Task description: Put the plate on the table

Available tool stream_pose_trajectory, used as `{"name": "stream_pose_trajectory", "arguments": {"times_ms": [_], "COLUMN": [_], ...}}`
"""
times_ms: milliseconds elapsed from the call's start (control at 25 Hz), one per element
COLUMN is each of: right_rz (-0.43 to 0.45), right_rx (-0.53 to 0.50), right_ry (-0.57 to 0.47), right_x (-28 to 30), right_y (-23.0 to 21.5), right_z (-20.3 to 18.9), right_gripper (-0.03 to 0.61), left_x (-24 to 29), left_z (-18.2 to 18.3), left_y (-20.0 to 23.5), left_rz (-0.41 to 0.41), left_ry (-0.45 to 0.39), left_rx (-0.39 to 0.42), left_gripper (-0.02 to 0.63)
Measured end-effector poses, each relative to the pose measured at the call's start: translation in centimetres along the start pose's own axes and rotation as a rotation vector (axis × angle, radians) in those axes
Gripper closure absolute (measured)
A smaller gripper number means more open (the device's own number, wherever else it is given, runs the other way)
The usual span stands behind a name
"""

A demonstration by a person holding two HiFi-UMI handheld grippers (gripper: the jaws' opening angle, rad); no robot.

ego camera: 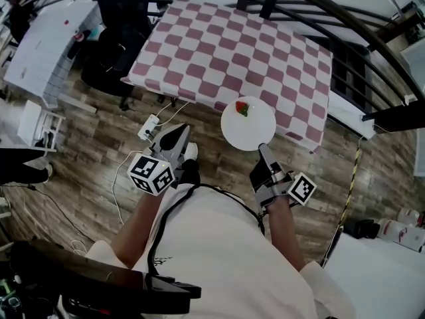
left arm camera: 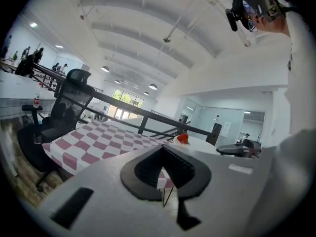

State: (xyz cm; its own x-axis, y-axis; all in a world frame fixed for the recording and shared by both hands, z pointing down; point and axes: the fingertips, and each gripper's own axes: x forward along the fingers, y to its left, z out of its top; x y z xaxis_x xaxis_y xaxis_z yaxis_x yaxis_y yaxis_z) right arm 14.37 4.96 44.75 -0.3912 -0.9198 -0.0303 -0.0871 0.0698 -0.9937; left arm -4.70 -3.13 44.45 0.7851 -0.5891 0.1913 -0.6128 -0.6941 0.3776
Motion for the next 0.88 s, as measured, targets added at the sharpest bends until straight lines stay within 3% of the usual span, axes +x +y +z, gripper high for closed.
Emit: {"name": "stream_pose_trajectory", "arguments": {"times_ms": [880], "right_rz": [-0.02], "right_rx": [-0.02], "right_ry": [-0.054], "right_x": [17.6], "right_y": [1.5], "right_z": [-0.1], "right_gripper": [0.558], "left_x": [6.6], "left_z": [7.7], "left_y": [14.5], "left_rz": [-0.113], "left_ry": [0.016], "left_rx": [-0.024], "left_gripper": [0.607]}}
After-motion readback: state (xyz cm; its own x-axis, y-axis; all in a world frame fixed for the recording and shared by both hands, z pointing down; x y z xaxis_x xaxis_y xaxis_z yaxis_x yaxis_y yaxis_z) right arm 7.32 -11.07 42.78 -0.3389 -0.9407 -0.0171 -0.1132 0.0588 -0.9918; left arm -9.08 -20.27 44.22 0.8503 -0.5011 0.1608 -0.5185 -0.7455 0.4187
